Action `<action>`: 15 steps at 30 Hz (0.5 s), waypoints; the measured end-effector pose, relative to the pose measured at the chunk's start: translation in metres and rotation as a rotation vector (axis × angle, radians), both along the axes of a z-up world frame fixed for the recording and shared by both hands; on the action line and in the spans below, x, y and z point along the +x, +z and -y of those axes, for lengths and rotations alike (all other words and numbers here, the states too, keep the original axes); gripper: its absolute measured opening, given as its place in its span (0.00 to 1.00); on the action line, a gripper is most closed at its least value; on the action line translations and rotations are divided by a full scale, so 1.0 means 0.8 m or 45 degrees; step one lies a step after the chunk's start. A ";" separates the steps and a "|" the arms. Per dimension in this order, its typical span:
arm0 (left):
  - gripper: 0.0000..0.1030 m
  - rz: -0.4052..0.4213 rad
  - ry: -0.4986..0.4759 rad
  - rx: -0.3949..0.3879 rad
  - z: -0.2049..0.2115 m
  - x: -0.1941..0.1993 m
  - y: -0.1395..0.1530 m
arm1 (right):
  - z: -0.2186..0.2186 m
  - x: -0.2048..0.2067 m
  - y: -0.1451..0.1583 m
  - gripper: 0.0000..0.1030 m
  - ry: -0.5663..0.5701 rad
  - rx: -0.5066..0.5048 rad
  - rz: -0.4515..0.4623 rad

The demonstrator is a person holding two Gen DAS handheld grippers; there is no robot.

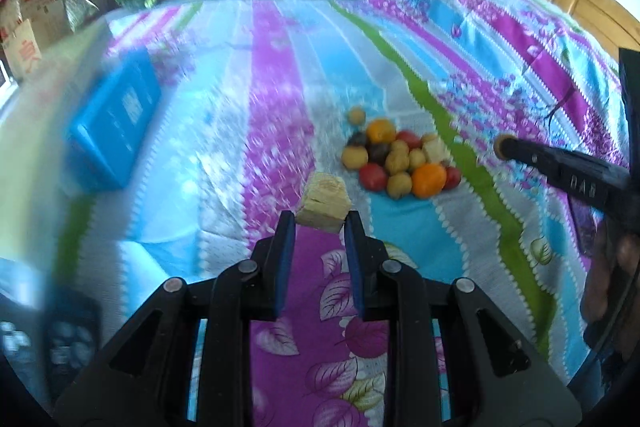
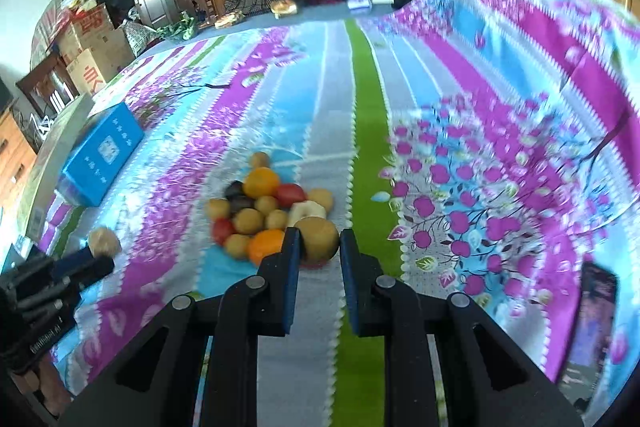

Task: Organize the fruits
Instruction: 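Lift the pale cube with the left tool while the right tool grasps a yellow plum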

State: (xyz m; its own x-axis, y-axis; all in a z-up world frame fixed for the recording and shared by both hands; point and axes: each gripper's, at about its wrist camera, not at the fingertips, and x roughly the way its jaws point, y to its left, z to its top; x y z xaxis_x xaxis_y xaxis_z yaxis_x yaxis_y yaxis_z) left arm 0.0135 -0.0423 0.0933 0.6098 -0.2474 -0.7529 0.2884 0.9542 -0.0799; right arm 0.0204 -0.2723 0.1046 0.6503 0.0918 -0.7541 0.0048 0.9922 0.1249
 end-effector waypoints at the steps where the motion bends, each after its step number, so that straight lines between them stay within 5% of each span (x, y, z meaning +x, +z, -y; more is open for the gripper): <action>1: 0.25 0.014 0.012 0.005 -0.004 -0.002 0.009 | -0.007 -0.004 0.008 0.23 0.005 -0.015 0.007; 15: 0.25 0.184 0.184 -0.006 -0.078 -0.050 0.113 | -0.101 -0.048 0.104 0.23 0.093 -0.080 0.113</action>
State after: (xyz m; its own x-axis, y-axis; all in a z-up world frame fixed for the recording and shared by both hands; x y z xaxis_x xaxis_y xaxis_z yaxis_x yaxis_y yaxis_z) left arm -0.0266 0.0197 0.1839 0.7410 -0.1526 -0.6539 0.1574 0.9862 -0.0517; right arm -0.0179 -0.1913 0.1877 0.7079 0.0958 -0.6998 -0.0760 0.9953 0.0594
